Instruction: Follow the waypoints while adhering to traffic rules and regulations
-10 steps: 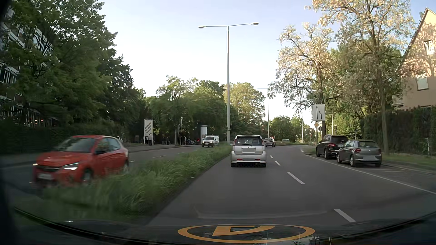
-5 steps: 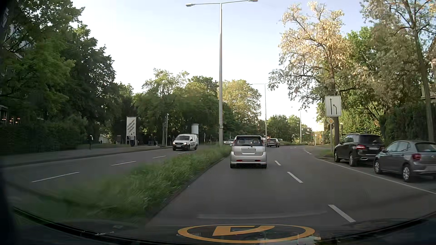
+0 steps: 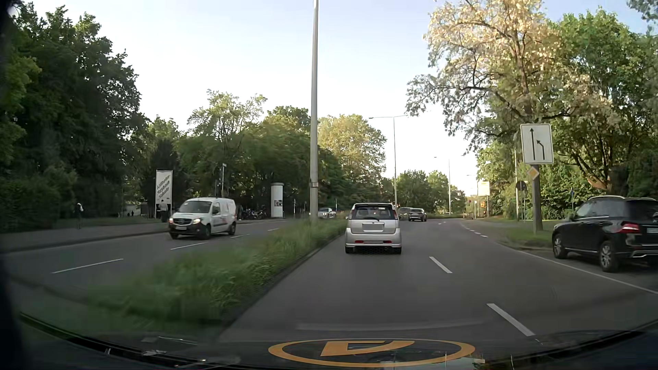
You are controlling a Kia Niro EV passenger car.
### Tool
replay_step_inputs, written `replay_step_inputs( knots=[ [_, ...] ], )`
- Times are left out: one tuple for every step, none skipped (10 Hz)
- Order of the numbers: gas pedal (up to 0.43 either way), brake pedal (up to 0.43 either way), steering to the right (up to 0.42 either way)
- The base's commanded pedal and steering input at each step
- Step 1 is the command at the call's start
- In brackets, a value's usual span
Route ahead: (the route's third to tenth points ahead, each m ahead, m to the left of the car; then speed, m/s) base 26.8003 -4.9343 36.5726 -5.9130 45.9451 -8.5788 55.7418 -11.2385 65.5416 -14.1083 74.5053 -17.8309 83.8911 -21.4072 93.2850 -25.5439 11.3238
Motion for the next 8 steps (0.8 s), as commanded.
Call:
replay_step_inputs(
  knots=[
    [0.157,0.000,0.019],
    [0.157,0.000,0.019],
    [0.169,0.000,0.019],
    [0.177,0.000,0.019],
    [0.189,0.000,0.019],
    [0.189,0.000,0.019],
    [0.197,0.000,0.019],
    [0.209,0.000,0.019]
  ],
)
